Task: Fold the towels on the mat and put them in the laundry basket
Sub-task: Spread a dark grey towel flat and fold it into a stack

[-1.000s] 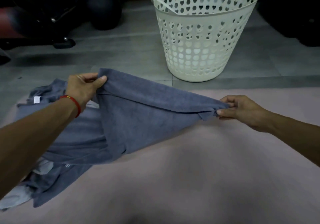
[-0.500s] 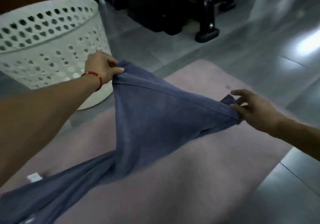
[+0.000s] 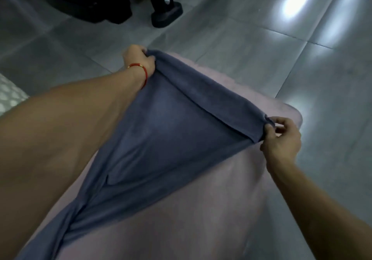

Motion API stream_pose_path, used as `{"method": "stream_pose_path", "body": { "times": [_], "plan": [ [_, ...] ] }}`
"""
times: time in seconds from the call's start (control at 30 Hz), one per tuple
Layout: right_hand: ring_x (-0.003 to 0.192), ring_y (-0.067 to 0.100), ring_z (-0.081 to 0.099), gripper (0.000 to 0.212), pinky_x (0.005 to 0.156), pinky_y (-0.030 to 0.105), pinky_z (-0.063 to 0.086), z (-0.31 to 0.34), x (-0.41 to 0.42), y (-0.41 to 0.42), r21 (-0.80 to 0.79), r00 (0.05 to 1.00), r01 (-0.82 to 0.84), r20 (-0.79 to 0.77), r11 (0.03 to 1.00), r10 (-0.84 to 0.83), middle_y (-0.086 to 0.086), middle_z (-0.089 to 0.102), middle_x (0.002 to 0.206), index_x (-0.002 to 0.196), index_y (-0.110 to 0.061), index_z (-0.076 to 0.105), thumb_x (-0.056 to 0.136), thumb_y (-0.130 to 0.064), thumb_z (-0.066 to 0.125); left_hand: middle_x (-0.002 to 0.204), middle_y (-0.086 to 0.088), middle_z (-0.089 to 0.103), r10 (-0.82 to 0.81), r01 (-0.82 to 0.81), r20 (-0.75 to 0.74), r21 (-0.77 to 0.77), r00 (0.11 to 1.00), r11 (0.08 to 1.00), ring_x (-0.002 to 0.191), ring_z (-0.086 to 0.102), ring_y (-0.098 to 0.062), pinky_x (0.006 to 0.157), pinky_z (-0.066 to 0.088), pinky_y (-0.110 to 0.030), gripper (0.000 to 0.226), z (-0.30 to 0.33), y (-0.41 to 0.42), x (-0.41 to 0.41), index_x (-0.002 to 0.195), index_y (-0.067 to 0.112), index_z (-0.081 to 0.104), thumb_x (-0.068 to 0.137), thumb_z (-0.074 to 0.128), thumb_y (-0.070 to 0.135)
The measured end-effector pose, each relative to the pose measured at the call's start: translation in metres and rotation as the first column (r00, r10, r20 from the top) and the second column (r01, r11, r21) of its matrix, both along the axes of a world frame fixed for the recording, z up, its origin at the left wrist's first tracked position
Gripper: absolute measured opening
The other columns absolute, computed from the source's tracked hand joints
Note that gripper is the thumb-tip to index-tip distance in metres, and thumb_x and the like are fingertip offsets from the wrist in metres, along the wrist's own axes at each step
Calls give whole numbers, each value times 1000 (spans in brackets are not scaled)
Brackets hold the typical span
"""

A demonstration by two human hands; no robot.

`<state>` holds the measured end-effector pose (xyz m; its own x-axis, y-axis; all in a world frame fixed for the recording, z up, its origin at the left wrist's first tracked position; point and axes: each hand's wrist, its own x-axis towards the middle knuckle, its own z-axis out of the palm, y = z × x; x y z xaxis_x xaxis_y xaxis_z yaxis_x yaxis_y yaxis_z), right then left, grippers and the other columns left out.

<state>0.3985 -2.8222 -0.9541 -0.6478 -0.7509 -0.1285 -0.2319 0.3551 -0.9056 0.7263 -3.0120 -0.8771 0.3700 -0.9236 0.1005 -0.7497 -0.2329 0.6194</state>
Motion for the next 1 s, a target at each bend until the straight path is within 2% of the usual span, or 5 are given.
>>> {"method": "stream_pose_path", "body": {
  "times": [0.13, 0.27, 0.57, 0.87, 1.0],
  "plan": [
    [77, 25, 72, 24, 62, 36, 63, 7, -22, -43, 11, 977, 159, 145, 987, -159, 8, 71, 97, 103, -24, 66, 92, -3, 62, 153, -8, 41, -241, 274, -269, 89, 932, 958, 137, 44, -20, 116, 35, -34, 72, -15, -16, -38, 158, 17, 19, 96, 55, 11],
    [125, 32, 53, 58, 106, 43, 46, -2, 0, -36, 209, 941, -174, -254, 962, 226, 18, 51, 144, 144, -15, 49, 88, -5, 58, 165, -18, 13, -413, 353, 94, 370, 906, 859, 152, 16, -29, 123, 18, -34, 75, -61, 39, -18, 159, 17, 18, 93, 54, 15],
    [148, 31, 25, 45, 117, 60, 23, -14, 143, 55, 462, 15, -839, -509, 287, 861, 7, 31, 158, 143, -27, 48, 99, -23, 50, 132, -16, 52, -476, 365, 467, 311, 746, 878, 108, 56, -38, 88, 47, -50, 56, -85, 384, 90, 135, 13, 52, 85, 47, 38],
    [132, 41, 52, 73, 100, 70, 42, 17, 326, 158, 482, -640, -766, -629, -425, 440, 19, 52, 146, 140, -15, 59, 72, -1, 84, 135, -23, 50, -106, -217, 596, 444, 796, 870, 116, 52, -43, 92, 40, -61, 73, -100, 635, 181, 143, 9, 50, 79, 45, 44],
    [156, 24, -4, 76, 124, 54, 5, 21, 385, 200, 746, -875, -484, -407, -457, 263, 4, -11, 170, 162, -28, 7, 103, -19, 54, 106, -13, 66, 54, -294, 534, 376, 844, 879, 90, 67, -35, 83, 50, -53, 39, -112, 662, 202, 118, 10, 64, 80, 65, 19]
  ]
}}
